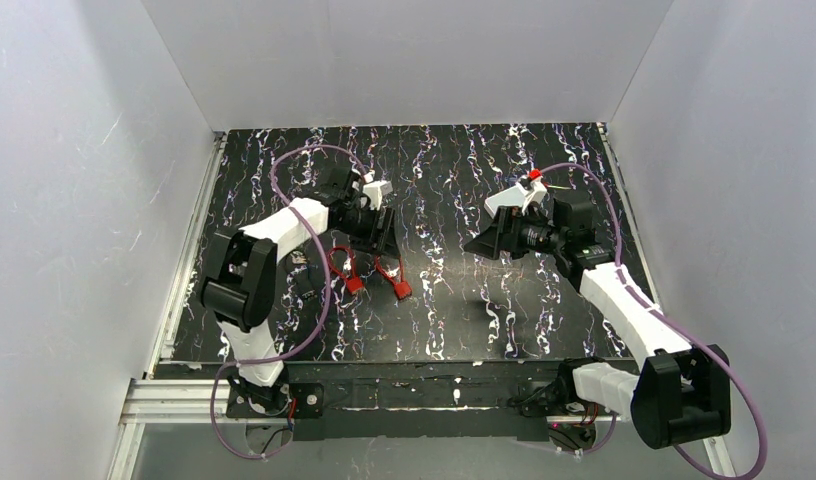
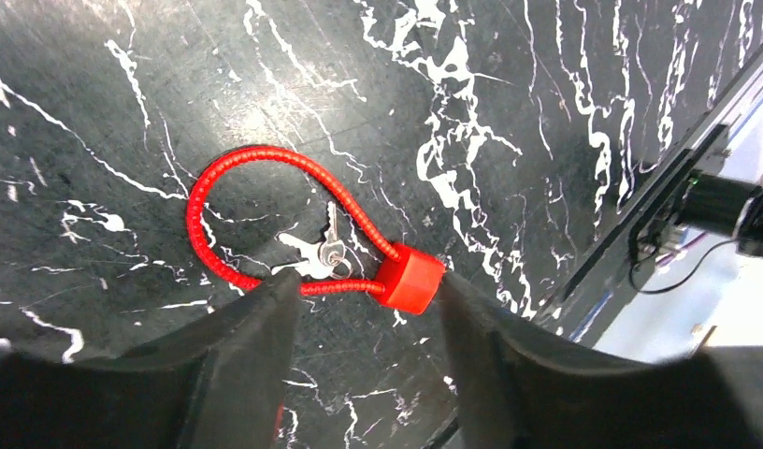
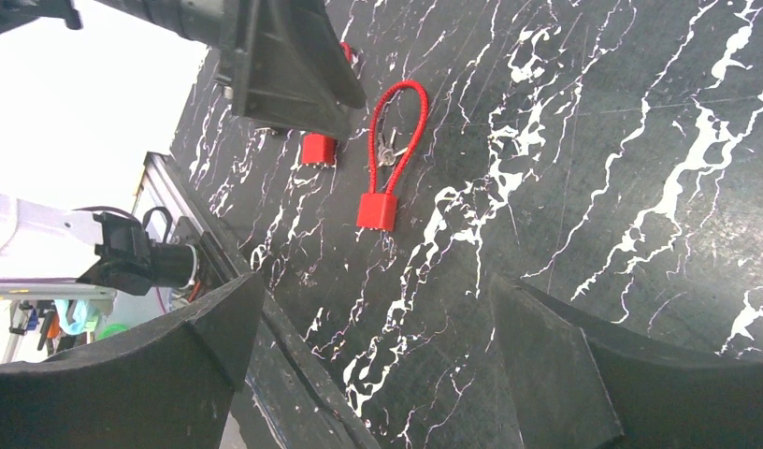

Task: Lock with the key
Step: Place the key at the center of the board, then reset both arms

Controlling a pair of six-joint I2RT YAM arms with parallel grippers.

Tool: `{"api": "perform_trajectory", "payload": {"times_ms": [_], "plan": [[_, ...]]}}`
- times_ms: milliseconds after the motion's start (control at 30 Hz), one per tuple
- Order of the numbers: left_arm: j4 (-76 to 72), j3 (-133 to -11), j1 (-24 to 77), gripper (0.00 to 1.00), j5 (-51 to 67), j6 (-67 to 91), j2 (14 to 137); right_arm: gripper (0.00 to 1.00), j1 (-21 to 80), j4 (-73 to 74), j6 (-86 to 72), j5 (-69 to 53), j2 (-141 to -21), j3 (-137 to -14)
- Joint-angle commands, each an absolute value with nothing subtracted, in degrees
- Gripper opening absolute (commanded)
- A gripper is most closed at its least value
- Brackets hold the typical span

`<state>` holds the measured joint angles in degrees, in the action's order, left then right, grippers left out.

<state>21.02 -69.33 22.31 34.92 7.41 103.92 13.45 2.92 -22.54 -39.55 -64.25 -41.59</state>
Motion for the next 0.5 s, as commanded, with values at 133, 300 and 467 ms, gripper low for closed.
{"api": "perform_trajectory", "payload": {"times_ms": [133, 300, 467], "plan": [[38.4, -79.4, 21.0, 0.98, 35.7, 2.0, 89.8, 0.98, 11.8, 9.7, -14.9, -38.5, -67.4, -50.7], [52.1, -87.7, 15.6, 0.98, 38.0, -2.7, 85.6, 0.98, 10.4, 22.5, -3.7, -35.8, -70.6, -58.6], [56.5, -86.5, 4.8, 0.98, 35.4, -2.5, 80.6, 0.98, 4.8, 28.8, 3.7, -33.8, -71.2, -61.2]]}}
